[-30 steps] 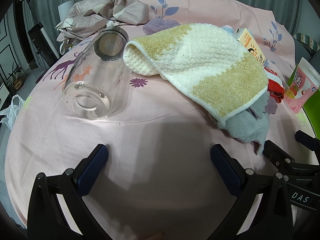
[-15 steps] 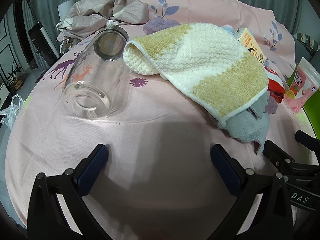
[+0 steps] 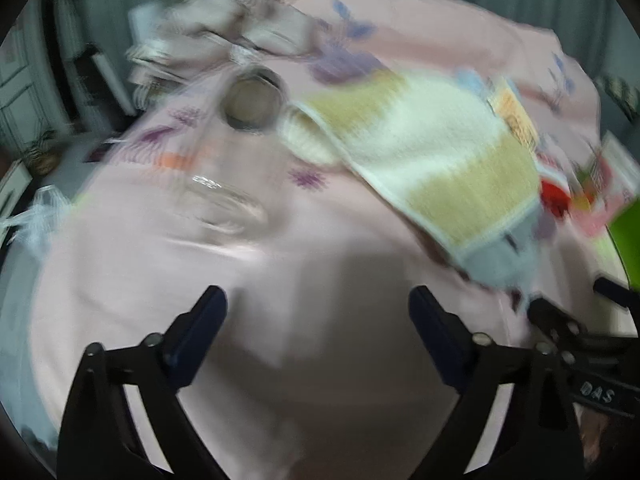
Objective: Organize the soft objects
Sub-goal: 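Lower the right gripper onto the purple mesh bath puff and close it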
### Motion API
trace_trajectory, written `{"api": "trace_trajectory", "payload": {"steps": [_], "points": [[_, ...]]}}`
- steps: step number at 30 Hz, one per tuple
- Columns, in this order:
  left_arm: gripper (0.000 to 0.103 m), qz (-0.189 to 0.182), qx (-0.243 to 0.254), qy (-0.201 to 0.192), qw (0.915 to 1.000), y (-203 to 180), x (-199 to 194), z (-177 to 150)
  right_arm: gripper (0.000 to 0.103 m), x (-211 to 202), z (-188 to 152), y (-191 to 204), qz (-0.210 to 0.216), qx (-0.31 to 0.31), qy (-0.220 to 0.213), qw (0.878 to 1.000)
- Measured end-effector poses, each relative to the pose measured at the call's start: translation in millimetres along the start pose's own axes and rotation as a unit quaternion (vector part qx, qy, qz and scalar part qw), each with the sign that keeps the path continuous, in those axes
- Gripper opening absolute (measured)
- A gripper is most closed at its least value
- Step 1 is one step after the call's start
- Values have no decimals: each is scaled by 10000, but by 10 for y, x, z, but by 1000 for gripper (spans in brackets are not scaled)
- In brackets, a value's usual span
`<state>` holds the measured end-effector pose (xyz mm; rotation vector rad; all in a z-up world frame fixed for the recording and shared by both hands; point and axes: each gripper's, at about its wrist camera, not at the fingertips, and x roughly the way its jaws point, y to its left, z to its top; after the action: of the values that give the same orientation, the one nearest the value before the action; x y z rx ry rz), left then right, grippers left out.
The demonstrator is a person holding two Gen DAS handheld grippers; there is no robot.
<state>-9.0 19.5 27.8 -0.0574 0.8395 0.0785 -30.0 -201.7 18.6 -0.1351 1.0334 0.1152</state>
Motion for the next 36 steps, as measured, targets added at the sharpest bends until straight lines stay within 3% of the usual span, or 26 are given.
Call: {"api": "trace_trajectory", "payload": {"steps": [2, 5, 7, 10, 13, 16, 18, 23, 28, 31, 34, 36], "points": [[92, -441, -94, -150, 9989, 108, -183, 146, 103, -156, 115, 36, 100, 20, 0, 9999], [92, -442, -485, -331, 9973, 289, -424, 395, 103, -555, 274, 58, 73, -127, -477, 9988], [92, -565, -624, -462, 9954, 371, -537, 576, 103, -846, 556, 72, 64, -63, -718, 9974], [97, -685, -691, -569, 9936, 444, -589, 813, 103, -1006, 1007, 45, 602, 248, -692, 9955], [97, -696, -984, -608, 9908, 593, -538, 946, 103, -887, 1540, 128, 1001, 482, -372, 9931], [95, -829, -1427, -229, 9860, 765, -292, 1015, 102, -491, 2048, 399, 1031, 370, -165, 9939], [92, -967, -1602, -112, 9823, 848, -189, 1045, 89, -137, 2304, 624, 1116, 384, 58, 9930], [89, -1027, -1800, -50, 9783, 1009, -43, 1014, 77, 706, 2674, 1131, 1155, 321, 577, 9911], [86, -1013, -1914, 281, 9759, 1078, 115, 979, 64, 1328, 2811, 1362, 892, 417, 911, 9910], [86, -1152, -1908, 233, 9746, 1087, 90, 978, 48, 1547, 2800, 1475, 624, 219, 1010, 9927], [86, -1175, -1847, 82, 9757, 1063, 21, 988, 16, 1574, 2763, 1504, 594, 135, 932, 9938], [86, -1190, -1807, 95, 9763, 1050, 4, 986, 11, 1489, 2767, 1473, 739, 162, 837, 9936]]}}
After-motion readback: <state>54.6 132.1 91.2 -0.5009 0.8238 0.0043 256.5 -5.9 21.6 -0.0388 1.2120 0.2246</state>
